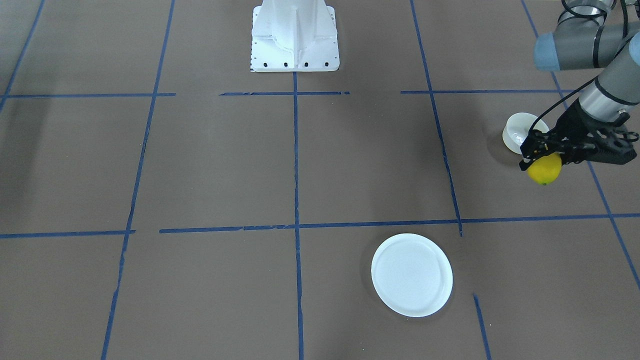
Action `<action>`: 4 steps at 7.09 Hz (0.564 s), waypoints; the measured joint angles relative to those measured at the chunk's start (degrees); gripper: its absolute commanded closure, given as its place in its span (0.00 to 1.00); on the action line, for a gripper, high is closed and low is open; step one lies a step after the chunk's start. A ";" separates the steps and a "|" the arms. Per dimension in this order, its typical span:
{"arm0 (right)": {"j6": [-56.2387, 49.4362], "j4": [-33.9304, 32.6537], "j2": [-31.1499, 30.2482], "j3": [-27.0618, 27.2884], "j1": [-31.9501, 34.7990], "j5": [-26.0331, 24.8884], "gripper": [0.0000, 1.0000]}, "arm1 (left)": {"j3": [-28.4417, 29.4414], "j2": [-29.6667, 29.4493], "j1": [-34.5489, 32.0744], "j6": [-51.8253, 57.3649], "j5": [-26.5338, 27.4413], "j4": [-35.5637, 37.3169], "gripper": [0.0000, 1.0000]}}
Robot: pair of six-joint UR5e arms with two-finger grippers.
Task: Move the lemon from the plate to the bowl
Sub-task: 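Lift the lemon with the left gripper and carry it over the white bowl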
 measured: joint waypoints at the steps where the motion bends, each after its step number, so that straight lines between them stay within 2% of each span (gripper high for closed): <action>1: 0.00 0.00 0.01 0.00 0.00 0.00 0.00 | -1.71 8.91 0.00 -1.35 0.59 -8.59 1.00; 2: 0.00 0.00 0.00 0.00 0.00 0.03 0.00 | -2.38 14.92 0.15 -3.17 1.62 -14.77 1.00; 4: 0.00 0.00 -0.01 0.00 0.00 0.06 0.00 | -1.85 18.67 1.22 -4.56 3.79 -18.30 1.00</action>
